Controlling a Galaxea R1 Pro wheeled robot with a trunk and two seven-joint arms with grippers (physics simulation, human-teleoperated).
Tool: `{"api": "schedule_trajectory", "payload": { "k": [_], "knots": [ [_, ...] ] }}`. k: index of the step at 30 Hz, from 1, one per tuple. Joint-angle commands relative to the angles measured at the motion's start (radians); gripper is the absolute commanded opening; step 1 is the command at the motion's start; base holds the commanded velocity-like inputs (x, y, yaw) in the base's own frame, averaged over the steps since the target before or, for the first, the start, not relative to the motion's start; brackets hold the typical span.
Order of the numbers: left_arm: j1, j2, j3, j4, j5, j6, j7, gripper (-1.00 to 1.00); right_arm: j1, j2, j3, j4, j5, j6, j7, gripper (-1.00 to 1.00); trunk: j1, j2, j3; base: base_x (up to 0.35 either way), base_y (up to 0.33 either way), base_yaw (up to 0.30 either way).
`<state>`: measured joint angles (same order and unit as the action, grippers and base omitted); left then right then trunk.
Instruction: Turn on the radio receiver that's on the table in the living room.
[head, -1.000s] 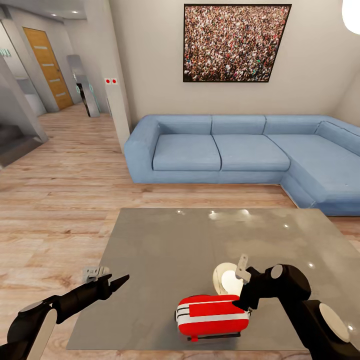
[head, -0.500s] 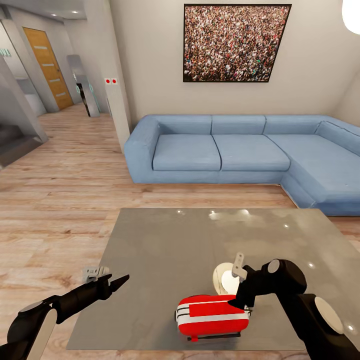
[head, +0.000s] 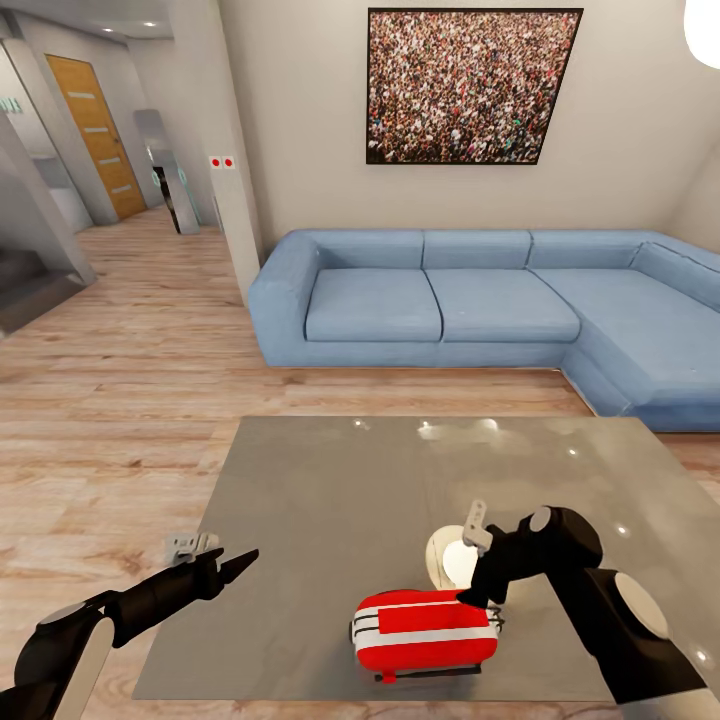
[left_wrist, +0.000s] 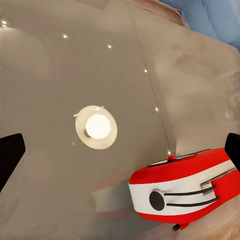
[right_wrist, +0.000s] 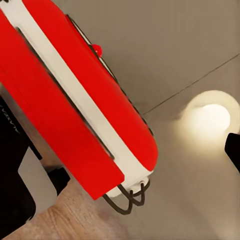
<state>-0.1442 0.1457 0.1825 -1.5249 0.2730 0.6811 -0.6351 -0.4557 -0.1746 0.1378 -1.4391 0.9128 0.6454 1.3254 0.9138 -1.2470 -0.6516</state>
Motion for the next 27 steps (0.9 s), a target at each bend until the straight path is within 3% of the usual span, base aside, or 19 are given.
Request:
{"api": "schedule_trajectory", "payload": {
  "k": [1, 5, 9, 15, 27],
  "knots": [
    [0.0, 0.0, 0.0, 0.0, 0.0, 0.0, 0.0, 1.0, -0.003, 0.0, 0.0, 0.005, -0.001, -0.003, 0.0, 1.0, 0.0, 0.0, 0.0, 0.0, 0.0, 0.0],
    [0.0, 0.0, 0.0, 0.0, 0.0, 0.0, 0.0, 1.0, -0.05, 0.003, -0.001, 0.092, -0.004, -0.009, -0.002, 1.0, 0.0, 0.0, 0.0, 0.0, 0.0, 0.0],
    [0.0, 0.0, 0.0, 0.0, 0.0, 0.0, 0.0, 1.0, -0.066, 0.025, 0.0, 0.134, -0.005, -0.023, -0.002, 1.0, 0.0, 0.0, 0.0, 0.0, 0.0, 0.0],
    [0.0, 0.0, 0.0, 0.0, 0.0, 0.0, 0.0, 1.0, -0.071, 0.067, 0.0, 0.154, 0.0, -0.046, -0.002, 1.0, 0.0, 0.0, 0.0, 0.0, 0.0, 0.0],
    [0.0, 0.0, 0.0, 0.0, 0.0, 0.0, 0.0, 1.0, -0.072, 0.104, 0.004, 0.161, 0.002, -0.052, -0.002, 1.0, 0.0, 0.0, 0.0, 0.0, 0.0, 0.0]
  ]
}}
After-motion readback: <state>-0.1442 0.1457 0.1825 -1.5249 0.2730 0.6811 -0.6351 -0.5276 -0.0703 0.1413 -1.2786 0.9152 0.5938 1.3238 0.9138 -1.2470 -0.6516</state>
